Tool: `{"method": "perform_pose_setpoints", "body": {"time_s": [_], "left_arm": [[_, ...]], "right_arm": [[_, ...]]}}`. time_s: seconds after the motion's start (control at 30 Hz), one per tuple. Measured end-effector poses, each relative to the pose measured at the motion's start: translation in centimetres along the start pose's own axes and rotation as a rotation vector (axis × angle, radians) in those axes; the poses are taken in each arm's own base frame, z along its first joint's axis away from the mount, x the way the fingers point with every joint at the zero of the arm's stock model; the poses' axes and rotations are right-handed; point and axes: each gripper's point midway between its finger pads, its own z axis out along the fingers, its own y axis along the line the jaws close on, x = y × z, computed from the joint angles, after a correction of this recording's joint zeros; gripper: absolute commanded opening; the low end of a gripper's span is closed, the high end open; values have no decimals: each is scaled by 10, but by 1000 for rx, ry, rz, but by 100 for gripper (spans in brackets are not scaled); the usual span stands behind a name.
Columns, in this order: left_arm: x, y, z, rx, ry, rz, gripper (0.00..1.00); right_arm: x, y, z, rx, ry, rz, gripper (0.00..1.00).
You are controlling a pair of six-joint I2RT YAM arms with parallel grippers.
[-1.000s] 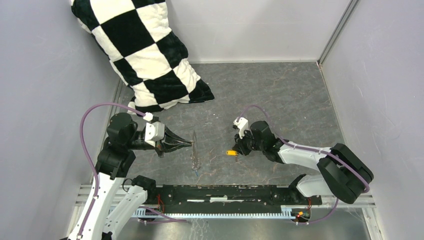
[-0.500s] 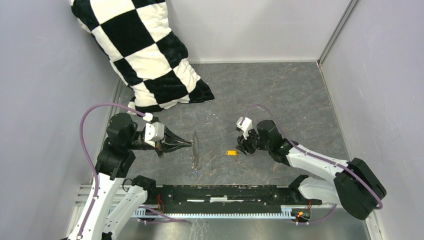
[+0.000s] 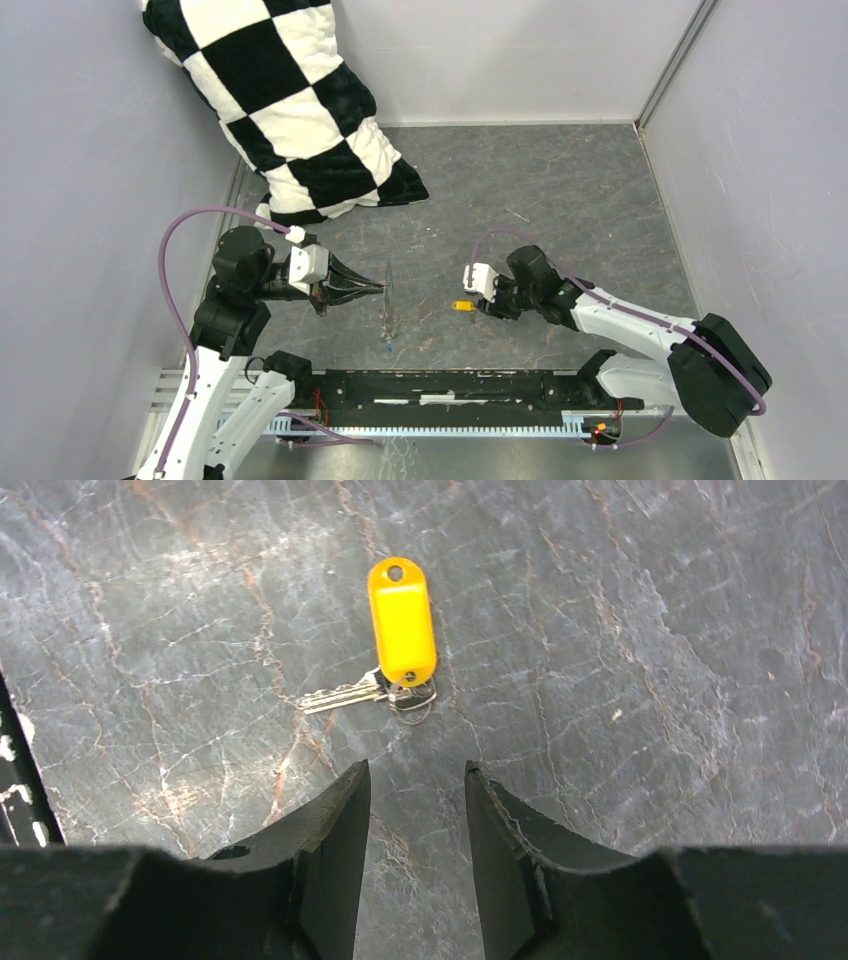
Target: Put the keys on the keyring
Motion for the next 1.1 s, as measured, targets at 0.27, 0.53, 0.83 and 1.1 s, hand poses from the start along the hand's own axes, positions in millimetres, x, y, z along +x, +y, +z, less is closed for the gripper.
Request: {"method": "perform_pose_setpoints", "body": {"time_s": [0.27, 0.53, 0.83, 1.1], "left_arm": [[-2, 0, 0, 0, -2, 4, 2], [-5, 0, -1, -2, -4, 12, 2], [-5, 0, 0, -2, -5, 12, 2], [-6, 0, -1, -2, -5, 13, 2]], "right_arm": [[-8, 4, 8, -35, -33, -104, 45], [1, 6, 21, -65, -9, -126, 43], [1, 6, 25, -69, -12, -130, 34], [-6, 0, 28, -44, -41, -123, 24]]}}
